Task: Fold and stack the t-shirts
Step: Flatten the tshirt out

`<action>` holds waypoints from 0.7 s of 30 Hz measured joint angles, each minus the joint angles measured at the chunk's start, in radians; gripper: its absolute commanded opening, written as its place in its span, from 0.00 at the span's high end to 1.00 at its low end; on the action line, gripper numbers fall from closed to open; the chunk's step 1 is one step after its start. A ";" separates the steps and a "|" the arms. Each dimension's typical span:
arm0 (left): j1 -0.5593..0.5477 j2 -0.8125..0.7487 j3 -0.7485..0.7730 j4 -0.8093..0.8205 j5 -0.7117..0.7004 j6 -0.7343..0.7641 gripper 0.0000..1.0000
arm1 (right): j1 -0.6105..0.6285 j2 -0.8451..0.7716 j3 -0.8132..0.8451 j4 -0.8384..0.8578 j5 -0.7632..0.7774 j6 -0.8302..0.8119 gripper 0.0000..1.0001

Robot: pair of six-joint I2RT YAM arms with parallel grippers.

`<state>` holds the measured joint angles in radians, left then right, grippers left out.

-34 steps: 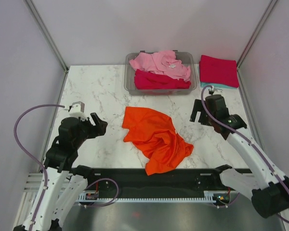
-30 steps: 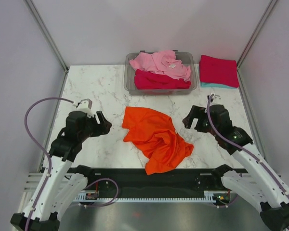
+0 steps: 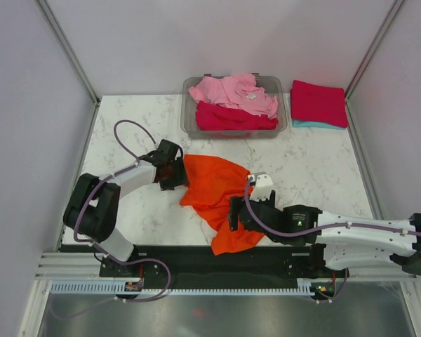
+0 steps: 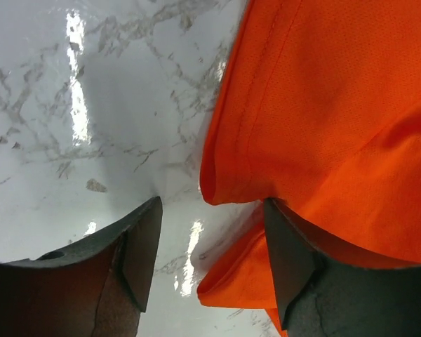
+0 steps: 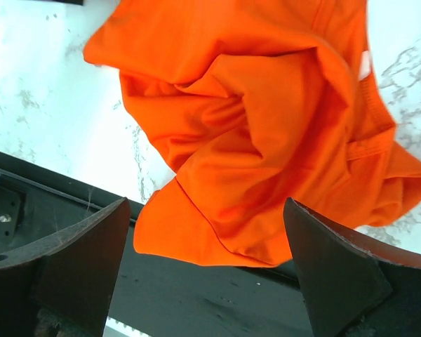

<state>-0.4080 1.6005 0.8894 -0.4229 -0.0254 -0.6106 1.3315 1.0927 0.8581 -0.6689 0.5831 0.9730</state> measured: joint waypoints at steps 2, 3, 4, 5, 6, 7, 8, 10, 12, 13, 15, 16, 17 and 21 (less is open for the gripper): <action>0.000 0.006 0.001 0.039 0.002 -0.015 0.50 | 0.000 -0.055 -0.009 -0.018 0.024 0.002 0.02; 0.000 0.014 0.002 0.064 0.004 -0.018 0.58 | 0.000 -0.089 -0.013 -0.022 0.028 0.002 0.02; -0.002 0.027 0.003 0.082 0.005 -0.023 0.76 | 0.000 -0.124 -0.024 -0.028 0.037 0.006 0.02; -0.002 0.040 0.010 0.090 0.008 -0.032 0.84 | 0.000 -0.156 -0.035 -0.035 0.046 0.010 0.02; -0.003 0.054 0.018 0.110 0.012 -0.034 0.88 | 0.000 -0.181 -0.045 -0.040 0.052 0.012 0.02; -0.006 0.074 0.031 0.126 0.023 -0.033 0.96 | 0.000 -0.208 -0.055 -0.051 0.059 0.018 0.02; -0.011 0.089 0.042 0.137 0.035 -0.032 0.98 | 0.000 -0.232 -0.061 -0.061 0.068 0.022 0.02; -0.042 0.117 0.074 0.163 0.063 -0.019 0.98 | 0.000 -0.267 -0.066 -0.089 0.093 0.034 0.02; -0.108 0.134 0.107 0.178 0.091 0.008 0.97 | 0.000 -0.299 -0.066 -0.118 0.123 0.045 0.02; -0.153 0.138 0.123 0.192 0.108 0.030 0.96 | -0.001 -0.312 -0.065 -0.133 0.142 0.048 0.02; -0.254 0.140 0.147 0.221 0.150 0.072 0.93 | -0.010 -0.321 -0.058 -0.158 0.168 0.045 0.02; -0.309 0.137 0.154 0.238 0.177 0.092 0.83 | -0.019 -0.318 -0.048 -0.169 0.180 0.040 0.02; -0.360 0.130 0.151 0.258 0.202 0.105 0.71 | -0.034 -0.305 -0.032 -0.179 0.186 0.029 0.02; -0.436 -0.037 0.048 0.217 0.238 0.128 0.22 | -0.181 -0.197 0.072 -0.171 0.161 -0.064 0.02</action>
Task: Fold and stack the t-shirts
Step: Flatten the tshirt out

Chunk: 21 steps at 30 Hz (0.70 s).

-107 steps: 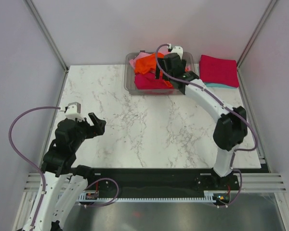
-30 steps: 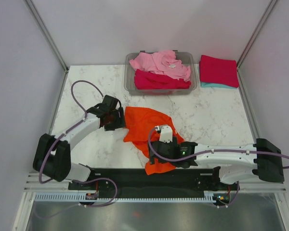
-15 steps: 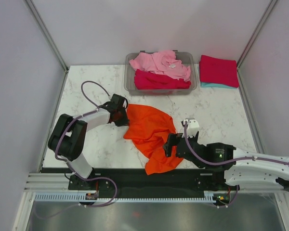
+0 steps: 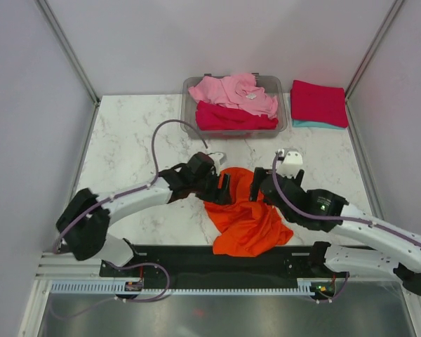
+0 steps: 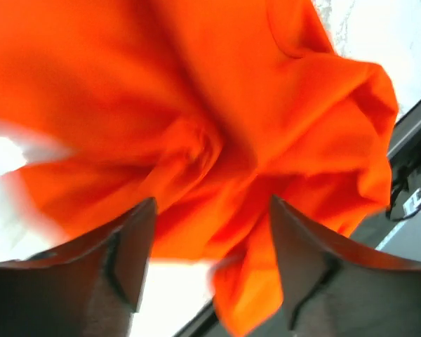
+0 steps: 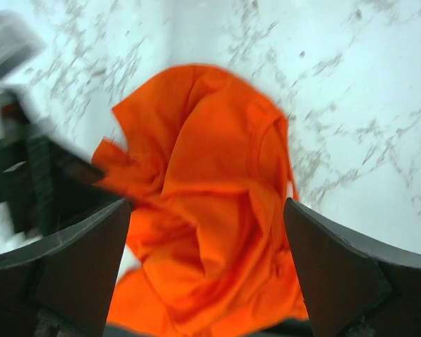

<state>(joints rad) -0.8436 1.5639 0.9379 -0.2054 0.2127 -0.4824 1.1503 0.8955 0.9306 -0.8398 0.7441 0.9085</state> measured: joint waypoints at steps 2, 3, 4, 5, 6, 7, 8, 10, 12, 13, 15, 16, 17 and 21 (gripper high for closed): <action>0.019 -0.128 -0.023 -0.091 -0.042 -0.001 0.20 | -0.124 0.068 0.037 0.047 -0.066 -0.072 0.02; 0.031 -0.192 -0.014 -0.154 -0.086 0.000 0.20 | -0.193 0.109 0.054 0.074 -0.125 -0.113 0.02; 0.040 -0.245 -0.001 -0.200 -0.132 0.001 0.19 | -0.256 0.155 0.070 0.105 -0.176 -0.152 0.02; 0.050 -0.295 0.020 -0.260 -0.179 0.001 0.19 | -0.308 0.211 0.099 0.122 -0.233 -0.189 0.02; 0.058 -0.340 0.043 -0.315 -0.226 0.001 0.18 | -0.336 0.260 0.127 0.142 -0.271 -0.217 0.02; 0.063 -0.386 0.062 -0.364 -0.275 0.001 0.13 | -0.354 0.338 0.168 0.158 -0.327 -0.254 0.02; 0.065 -0.432 0.072 -0.402 -0.320 0.002 0.11 | -0.360 0.420 0.225 0.166 -0.378 -0.287 0.02; 0.069 -0.524 0.073 -0.467 -0.386 0.002 0.07 | -0.356 0.581 0.335 0.203 -0.472 -0.346 0.02; 0.077 -0.648 0.047 -0.510 -0.451 0.002 0.06 | -0.345 0.709 0.420 0.228 -0.526 -0.391 0.02; 0.083 -0.697 0.030 -0.520 -0.471 0.002 0.06 | -0.340 0.770 0.459 0.235 -0.550 -0.412 0.03; 0.091 -0.805 -0.021 -0.543 -0.512 0.002 0.06 | -0.331 0.874 0.529 0.235 -0.580 -0.448 0.04; 0.092 -0.848 -0.039 -0.560 -0.530 0.002 0.06 | -0.327 0.921 0.556 0.237 -0.594 -0.463 0.05; 0.092 -0.876 -0.050 -0.571 -0.538 0.002 0.06 | -0.325 0.959 0.581 0.233 -0.601 -0.474 0.10; 0.092 -0.903 -0.068 -0.579 -0.572 0.002 0.06 | -0.323 1.108 0.686 0.219 -0.629 -0.505 0.17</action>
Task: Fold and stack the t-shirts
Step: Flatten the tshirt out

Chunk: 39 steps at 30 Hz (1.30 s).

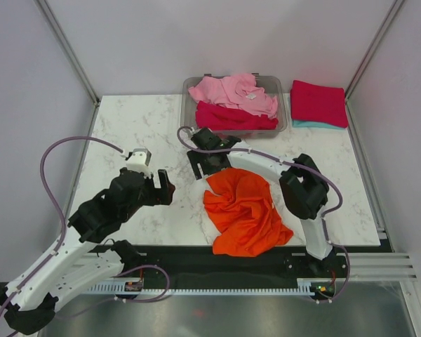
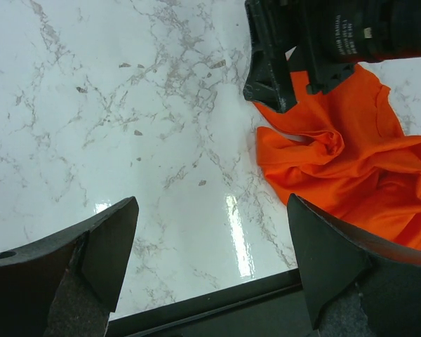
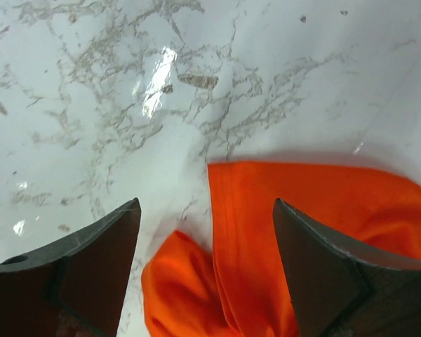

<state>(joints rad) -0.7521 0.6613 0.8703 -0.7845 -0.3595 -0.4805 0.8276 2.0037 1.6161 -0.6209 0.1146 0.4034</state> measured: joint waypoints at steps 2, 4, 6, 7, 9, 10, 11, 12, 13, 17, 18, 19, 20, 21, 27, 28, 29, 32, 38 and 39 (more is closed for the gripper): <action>0.000 0.008 -0.001 0.000 -0.006 0.000 0.06 | 0.003 0.072 0.047 -0.008 -0.007 -0.010 0.21; 0.000 0.015 -0.003 0.000 -0.007 0.000 0.06 | 0.004 0.116 0.066 -0.012 -0.008 -0.015 0.24; 0.000 0.017 -0.004 0.000 -0.007 0.000 0.06 | 0.006 0.148 0.071 -0.022 -0.008 -0.016 0.30; 0.000 0.017 -0.005 0.000 -0.007 0.000 0.06 | 0.006 0.157 0.071 -0.027 -0.006 -0.016 0.33; 0.000 0.016 -0.007 -0.001 -0.007 0.000 0.06 | 0.007 0.175 0.071 -0.032 -0.008 -0.016 0.37; 0.000 0.013 -0.008 0.000 -0.007 0.000 0.06 | 0.008 0.182 0.071 -0.033 -0.006 -0.014 0.38; 0.000 0.011 -0.008 -0.001 -0.007 0.000 0.06 | 0.008 0.183 0.076 -0.033 -0.004 -0.014 0.42; 0.000 0.008 -0.008 0.000 -0.006 0.000 0.06 | 0.008 0.184 0.078 -0.031 -0.005 -0.015 0.43; 0.000 0.006 -0.008 0.000 -0.006 0.000 0.06 | 0.008 0.187 0.078 -0.031 -0.004 -0.013 0.46; 0.000 -0.003 -0.008 0.000 -0.007 0.000 0.06 | 0.008 0.190 0.080 -0.030 0.000 -0.011 0.68; 0.000 -0.003 -0.008 0.000 -0.006 0.000 0.06 | 0.008 0.191 0.080 -0.030 0.003 -0.011 0.71; 0.000 -0.003 -0.008 0.000 -0.007 0.000 0.06 | 0.008 0.192 0.080 -0.030 0.006 -0.010 0.75; 0.000 -0.003 -0.008 0.000 -0.006 0.000 0.06 | 0.007 0.193 0.080 -0.029 0.011 -0.008 0.81; 0.000 -0.003 -0.008 0.000 -0.007 0.000 0.06 | 0.008 0.193 0.080 -0.029 0.016 -0.008 0.86; 0.000 -0.003 -0.008 0.000 -0.008 0.000 0.06 | 0.013 0.200 0.085 -0.022 0.035 -0.010 1.00; 0.000 -0.003 -0.008 0.000 -0.008 0.000 0.06 | 0.013 0.199 0.084 -0.022 0.037 -0.011 1.00; 0.000 -0.003 -0.009 -0.001 -0.008 0.000 0.07 | 0.014 0.198 0.084 -0.022 0.037 -0.011 1.00; 0.000 -0.004 -0.010 -0.003 -0.015 0.000 0.08 | 0.014 0.185 0.088 -0.038 0.031 -0.011 1.00; 0.000 -0.032 -0.010 -0.019 -0.060 -0.001 0.09 | 0.039 0.128 0.481 -0.290 0.055 -0.015 1.00; 0.000 -0.039 -0.010 -0.024 -0.069 -0.001 0.09 | 0.047 0.108 0.572 -0.322 0.068 -0.015 1.00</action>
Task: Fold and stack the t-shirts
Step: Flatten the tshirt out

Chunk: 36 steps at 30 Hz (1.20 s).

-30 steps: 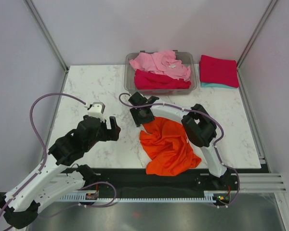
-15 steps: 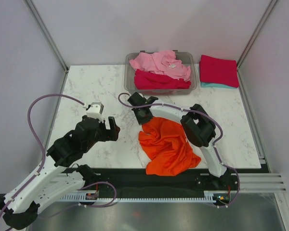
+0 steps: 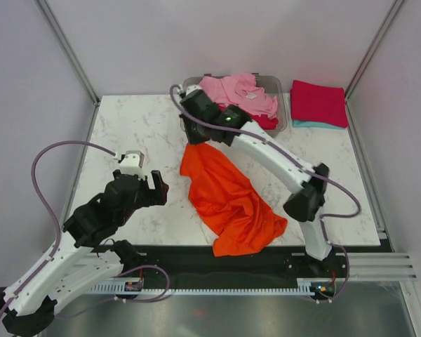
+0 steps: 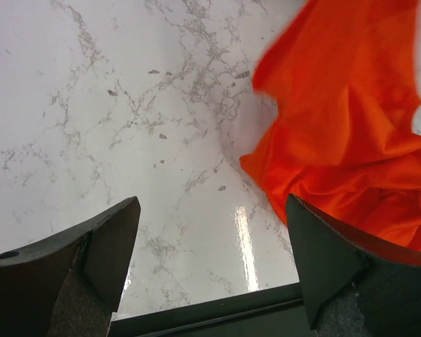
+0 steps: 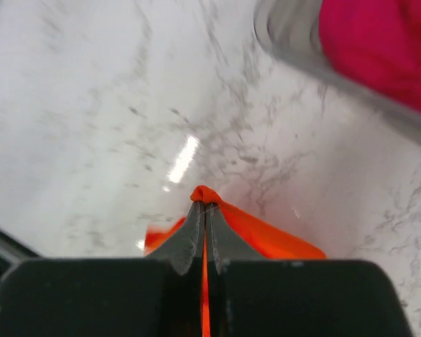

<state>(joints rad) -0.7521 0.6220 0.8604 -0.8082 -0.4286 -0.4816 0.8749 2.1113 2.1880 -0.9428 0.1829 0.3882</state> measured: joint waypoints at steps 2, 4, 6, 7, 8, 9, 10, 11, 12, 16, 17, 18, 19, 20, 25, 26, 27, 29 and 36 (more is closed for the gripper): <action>0.000 -0.011 0.000 -0.006 -0.018 -0.001 0.09 | 0.027 -0.121 0.127 -0.034 0.039 0.004 1.00; 0.000 -0.016 0.000 -0.013 -0.034 -0.006 0.09 | 0.050 -0.326 0.085 -0.045 0.084 0.013 1.00; 0.000 -0.019 0.000 -0.018 -0.042 -0.008 0.09 | 0.068 -0.592 -0.044 -0.045 0.167 0.040 1.00; 0.000 -0.021 0.000 -0.021 -0.044 -0.008 0.09 | 0.063 -0.715 -0.134 -0.034 0.210 0.056 1.00; 0.000 -0.023 0.000 -0.023 -0.045 -0.008 0.09 | 0.042 -0.841 -0.216 -0.051 0.262 0.077 1.00; 0.000 -0.022 0.000 -0.024 -0.048 -0.008 0.09 | 0.018 -0.947 -0.290 -0.063 0.316 0.100 1.00; 0.000 -0.019 0.000 -0.024 -0.050 -0.008 0.09 | -0.007 -1.036 -0.373 -0.068 0.370 0.125 1.00; 0.000 -0.014 0.001 -0.024 -0.050 -0.008 0.09 | -0.024 -1.094 -0.451 -0.077 0.415 0.158 1.00; 0.000 -0.003 0.003 -0.025 -0.048 -0.008 0.09 | -0.033 -1.136 -0.545 -0.085 0.455 0.191 1.00; 0.000 0.087 0.029 -0.024 -0.015 -0.015 0.09 | -0.056 -1.152 -0.917 -0.119 0.532 0.310 1.00; 0.000 0.141 0.039 -0.018 -0.003 -0.023 0.09 | -0.060 -1.141 -1.004 -0.119 0.531 0.334 1.00; 0.000 0.153 0.041 -0.016 -0.002 -0.025 0.09 | -0.062 -1.133 -1.067 -0.127 0.529 0.352 1.00; 0.000 0.187 0.042 -0.005 0.004 -0.031 0.09 | -0.062 -1.135 -1.116 -0.123 0.524 0.366 1.00; 0.000 0.214 0.042 0.004 0.008 -0.037 0.10 | -0.064 -1.146 -1.154 -0.111 0.517 0.378 1.00; 0.000 0.335 0.016 0.077 0.039 -0.103 0.14 | -0.067 -1.192 -1.229 -0.051 0.471 0.405 1.00; 0.001 0.349 0.003 0.092 0.043 -0.122 0.15 | -0.067 -1.192 -1.238 -0.035 0.463 0.407 1.00; 0.001 0.366 -0.018 0.113 0.048 -0.145 0.16 | -0.068 -1.192 -1.249 -0.021 0.457 0.409 1.00; 0.004 0.394 -0.071 0.150 0.062 -0.188 0.17 | -0.068 -1.198 -1.274 0.003 0.445 0.409 1.00; 0.125 0.449 -0.211 0.289 0.153 -0.271 0.18 | -0.068 -1.208 -1.304 0.053 0.396 0.399 1.00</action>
<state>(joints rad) -0.6270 1.0714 0.6491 -0.5194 -0.2756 -0.7525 0.8074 0.9035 0.8841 -0.8898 0.5793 0.7876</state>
